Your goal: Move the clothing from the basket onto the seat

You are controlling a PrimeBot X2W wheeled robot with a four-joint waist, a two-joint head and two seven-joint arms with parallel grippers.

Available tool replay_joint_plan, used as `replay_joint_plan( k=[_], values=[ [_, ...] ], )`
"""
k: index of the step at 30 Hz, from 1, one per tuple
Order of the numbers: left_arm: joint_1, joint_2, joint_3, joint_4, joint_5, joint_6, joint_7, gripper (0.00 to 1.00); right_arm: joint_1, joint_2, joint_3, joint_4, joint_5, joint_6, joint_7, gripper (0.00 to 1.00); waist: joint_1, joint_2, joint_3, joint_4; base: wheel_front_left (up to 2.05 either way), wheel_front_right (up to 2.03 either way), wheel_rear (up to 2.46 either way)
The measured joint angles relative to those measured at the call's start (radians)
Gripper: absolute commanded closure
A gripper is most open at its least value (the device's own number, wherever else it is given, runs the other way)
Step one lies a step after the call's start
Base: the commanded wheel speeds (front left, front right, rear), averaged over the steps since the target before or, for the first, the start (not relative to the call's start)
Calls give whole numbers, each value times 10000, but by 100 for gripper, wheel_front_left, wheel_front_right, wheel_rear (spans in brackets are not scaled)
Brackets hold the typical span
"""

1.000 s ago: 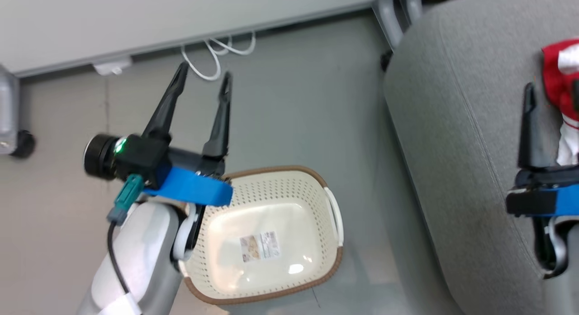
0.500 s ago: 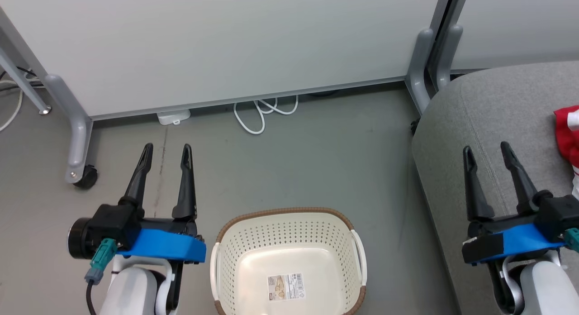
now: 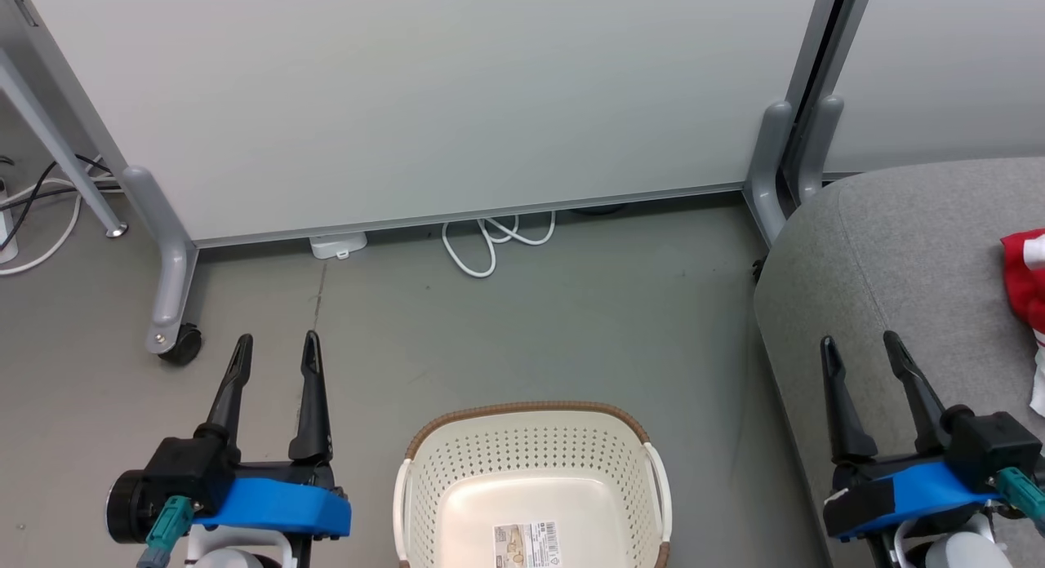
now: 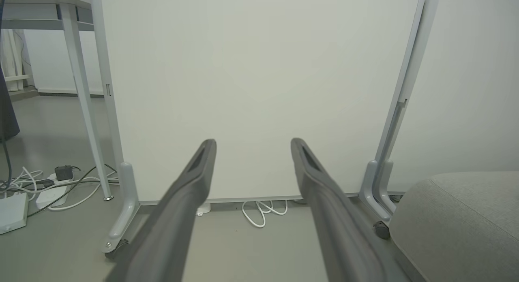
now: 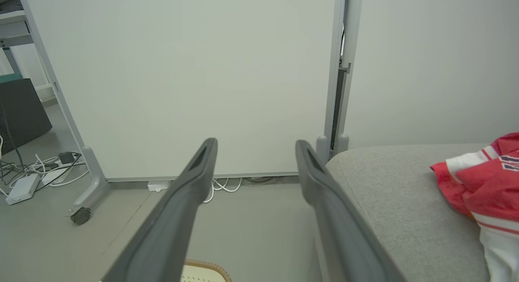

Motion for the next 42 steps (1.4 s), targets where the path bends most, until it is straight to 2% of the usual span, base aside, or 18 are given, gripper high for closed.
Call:
replay_joint_plan(
  k=[18,19,24,42],
  values=[
    [288,-17,-61,-12,-203,-36,0,0,289,244,-84,59,44,0,0,0,2,0,-7,54,0,0,0],
    [288,-17,-63,-13,-222,-36,0,100,289,247,-88,59,44,0,0,100,2,0,-3,57,0,0,0],
    [666,-27,-115,470,-347,-35,75,100,422,313,-73,568,134,0,92,100,2,0,-3,57,0,0,0],
    [613,-23,161,502,-3593,-35,874,100,431,347,-199,531,3463,0,911,100,3,0,-37,-1,0,0,0]
  ],
)
